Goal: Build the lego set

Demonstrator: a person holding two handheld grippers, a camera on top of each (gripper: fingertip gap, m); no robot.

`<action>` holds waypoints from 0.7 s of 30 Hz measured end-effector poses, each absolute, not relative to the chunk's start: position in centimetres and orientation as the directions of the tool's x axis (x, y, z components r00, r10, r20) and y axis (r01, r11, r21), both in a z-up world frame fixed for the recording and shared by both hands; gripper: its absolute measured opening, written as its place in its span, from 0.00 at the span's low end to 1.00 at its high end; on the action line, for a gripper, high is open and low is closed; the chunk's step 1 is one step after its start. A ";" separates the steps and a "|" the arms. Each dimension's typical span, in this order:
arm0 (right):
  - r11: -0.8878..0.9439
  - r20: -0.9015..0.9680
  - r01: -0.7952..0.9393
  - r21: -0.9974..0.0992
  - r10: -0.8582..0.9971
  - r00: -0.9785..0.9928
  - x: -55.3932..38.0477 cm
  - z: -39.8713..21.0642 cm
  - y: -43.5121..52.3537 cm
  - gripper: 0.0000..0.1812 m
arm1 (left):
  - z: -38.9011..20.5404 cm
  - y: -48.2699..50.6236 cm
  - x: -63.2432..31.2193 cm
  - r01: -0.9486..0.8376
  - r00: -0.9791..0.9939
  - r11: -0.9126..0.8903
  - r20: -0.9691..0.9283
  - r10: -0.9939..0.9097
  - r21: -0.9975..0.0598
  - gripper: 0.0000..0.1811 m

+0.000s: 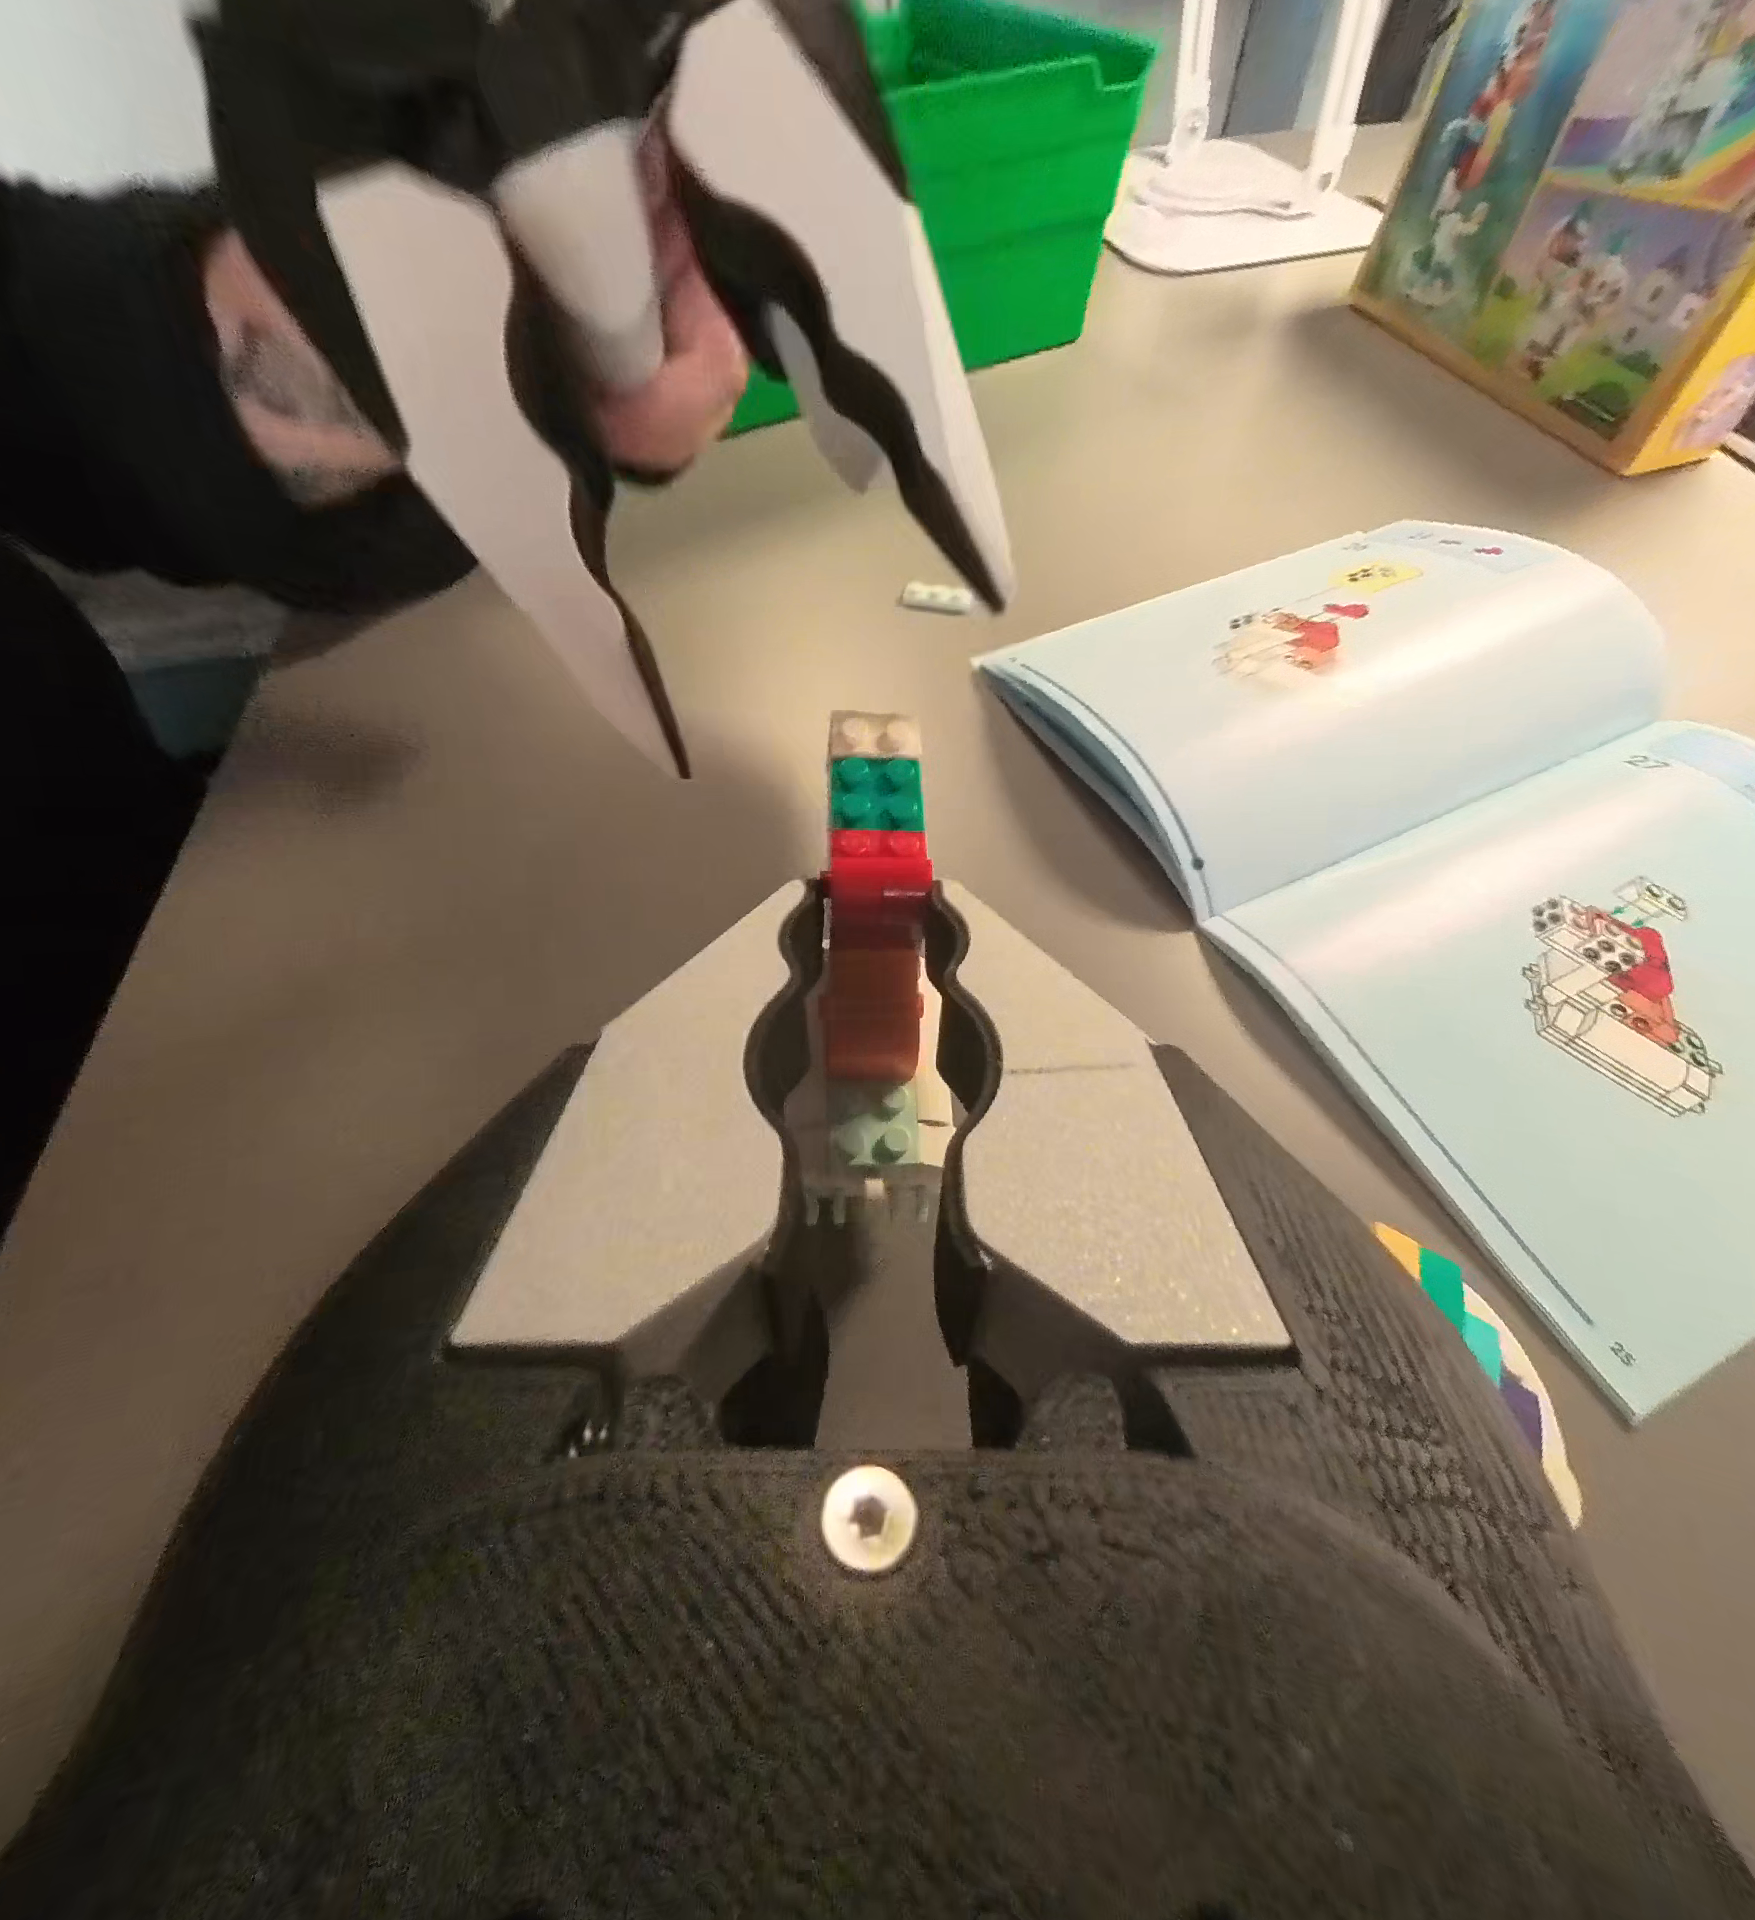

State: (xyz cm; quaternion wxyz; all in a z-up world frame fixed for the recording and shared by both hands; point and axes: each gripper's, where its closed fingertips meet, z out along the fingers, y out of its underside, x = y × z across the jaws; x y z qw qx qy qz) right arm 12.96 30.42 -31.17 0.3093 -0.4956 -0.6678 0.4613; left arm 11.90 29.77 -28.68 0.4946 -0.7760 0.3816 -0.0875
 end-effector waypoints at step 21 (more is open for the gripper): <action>-0.142 -0.253 0.287 -0.947 0.881 -0.399 13.5 -27.8 29.0 0.10 | -27.1 28.9 12.7 -0.717 0.474 0.321 -0.771 -0.425 -0.618 0.32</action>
